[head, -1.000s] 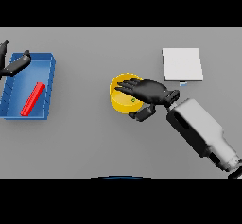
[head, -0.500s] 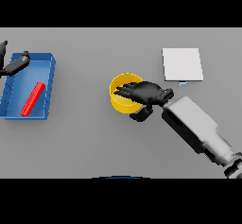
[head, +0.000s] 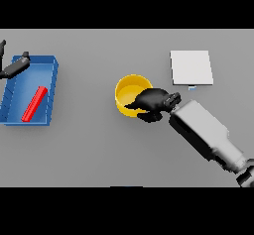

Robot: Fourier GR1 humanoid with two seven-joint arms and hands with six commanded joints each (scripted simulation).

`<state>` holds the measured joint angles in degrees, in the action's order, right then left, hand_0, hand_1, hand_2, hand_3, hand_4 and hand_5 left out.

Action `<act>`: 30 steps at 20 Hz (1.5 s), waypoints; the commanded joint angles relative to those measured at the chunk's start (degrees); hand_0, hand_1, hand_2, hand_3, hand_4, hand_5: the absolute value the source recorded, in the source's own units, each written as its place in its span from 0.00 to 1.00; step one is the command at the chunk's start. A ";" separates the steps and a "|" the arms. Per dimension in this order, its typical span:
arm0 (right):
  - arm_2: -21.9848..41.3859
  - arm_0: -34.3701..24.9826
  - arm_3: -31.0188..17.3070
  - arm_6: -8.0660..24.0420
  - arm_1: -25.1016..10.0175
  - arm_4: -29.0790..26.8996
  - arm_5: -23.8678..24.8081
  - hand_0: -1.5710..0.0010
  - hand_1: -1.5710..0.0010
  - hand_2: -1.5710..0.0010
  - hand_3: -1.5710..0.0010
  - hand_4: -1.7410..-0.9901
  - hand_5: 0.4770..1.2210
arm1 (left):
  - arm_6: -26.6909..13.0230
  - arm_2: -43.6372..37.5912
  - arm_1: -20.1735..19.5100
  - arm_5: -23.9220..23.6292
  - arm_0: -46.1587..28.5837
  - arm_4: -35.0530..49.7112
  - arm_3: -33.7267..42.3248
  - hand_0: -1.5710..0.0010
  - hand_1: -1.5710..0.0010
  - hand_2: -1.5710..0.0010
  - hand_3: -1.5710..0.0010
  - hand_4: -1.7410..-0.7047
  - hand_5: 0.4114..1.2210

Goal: Pick up the red beaker and tilt it to pour out 1 green nut into yellow bowl. Pick up the yellow bowl and place it on the metallic measuring scale.

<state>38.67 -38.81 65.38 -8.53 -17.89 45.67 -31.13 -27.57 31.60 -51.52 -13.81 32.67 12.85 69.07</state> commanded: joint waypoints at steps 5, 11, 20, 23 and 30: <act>-0.10 -0.17 0.28 1.46 -0.04 -1.22 -0.64 0.09 0.10 0.14 0.26 0.06 0.95 | -0.37 0.38 0.30 0.17 -0.22 0.10 0.24 1.00 1.00 1.00 1.00 0.91 0.39; -1.33 0.15 4.81 1.43 -2.87 -3.57 -2.05 0.02 0.03 0.05 0.24 0.02 0.99 | -0.86 0.59 -0.33 -0.07 -0.19 -0.46 0.84 1.00 1.00 1.00 1.00 0.91 0.39; -6.71 -2.43 14.68 8.50 -9.34 -8.03 -8.34 0.00 0.00 0.01 0.20 0.03 1.00 | -0.62 0.40 -0.59 -0.16 -0.57 -0.10 1.70 1.00 1.00 1.00 1.00 0.90 0.38; -7.63 -2.92 15.05 6.52 -12.06 -8.54 -8.30 0.00 0.00 0.01 0.21 0.03 1.00 | -0.54 0.40 -0.75 0.05 -0.25 -0.38 1.37 1.00 1.00 1.00 1.00 0.91 0.38; -9.90 -6.41 7.30 4.10 -16.11 -6.91 -1.71 0.00 0.00 0.00 0.20 0.03 1.00 | -1.78 0.25 -2.22 -0.69 -1.17 -0.52 3.42 1.00 1.00 1.00 1.00 0.91 0.40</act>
<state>28.78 -45.18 72.64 -4.10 -34.02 38.77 -32.86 -29.32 31.83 -53.75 -14.51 31.50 12.32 72.49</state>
